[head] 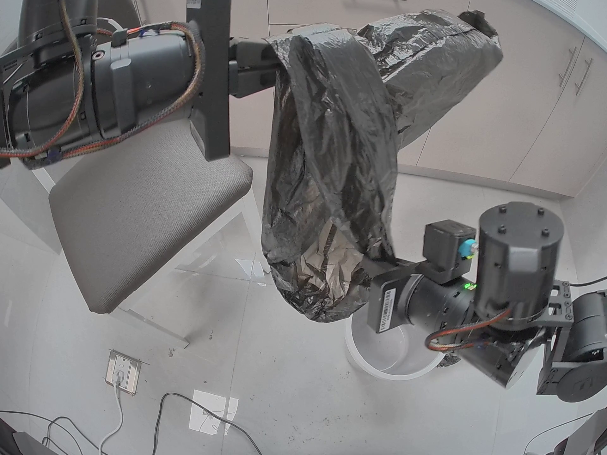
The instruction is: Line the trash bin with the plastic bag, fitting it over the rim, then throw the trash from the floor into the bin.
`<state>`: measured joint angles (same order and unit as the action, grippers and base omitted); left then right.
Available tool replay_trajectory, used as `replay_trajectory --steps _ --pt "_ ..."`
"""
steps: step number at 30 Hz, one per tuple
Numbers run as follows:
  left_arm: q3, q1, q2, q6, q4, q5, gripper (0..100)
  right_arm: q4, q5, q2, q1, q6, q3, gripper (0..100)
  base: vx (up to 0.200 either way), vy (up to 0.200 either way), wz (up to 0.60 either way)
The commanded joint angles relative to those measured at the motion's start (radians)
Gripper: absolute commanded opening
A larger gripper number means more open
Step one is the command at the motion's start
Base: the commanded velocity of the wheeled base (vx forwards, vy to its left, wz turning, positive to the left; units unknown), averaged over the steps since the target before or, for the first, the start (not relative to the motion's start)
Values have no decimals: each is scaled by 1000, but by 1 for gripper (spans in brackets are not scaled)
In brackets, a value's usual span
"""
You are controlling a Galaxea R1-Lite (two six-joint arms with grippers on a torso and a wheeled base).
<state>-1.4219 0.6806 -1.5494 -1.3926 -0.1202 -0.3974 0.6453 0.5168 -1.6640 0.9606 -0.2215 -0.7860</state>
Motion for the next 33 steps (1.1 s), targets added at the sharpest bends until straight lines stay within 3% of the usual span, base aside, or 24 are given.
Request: replay_trajectory --steps 1,6,10,15,21,27,33 --pt "54 7 -6 49 -9 -3 0 -1 -17 104 -62 -1 40 0 0 0 0" --pt "181 19 -21 129 -104 -20 0 -1 -124 224 -141 -7 123 0 0 0 0" --pt "271 25 -51 133 -199 -20 0 -9 -213 328 -188 -13 198 0 0 0 0" --pt "319 40 -77 132 -274 -20 0 -9 -235 415 -201 -55 310 0 0 0 0" --pt "368 65 -83 133 -277 -20 0 -3 -254 498 -188 -168 490 0 0 0 0" --pt "399 86 -92 136 -277 -15 0 -7 -285 544 -181 -211 577 0 0 0 0" --pt "459 117 -84 138 -277 -12 0 -7 -305 550 -132 -322 662 0 0 0 0"
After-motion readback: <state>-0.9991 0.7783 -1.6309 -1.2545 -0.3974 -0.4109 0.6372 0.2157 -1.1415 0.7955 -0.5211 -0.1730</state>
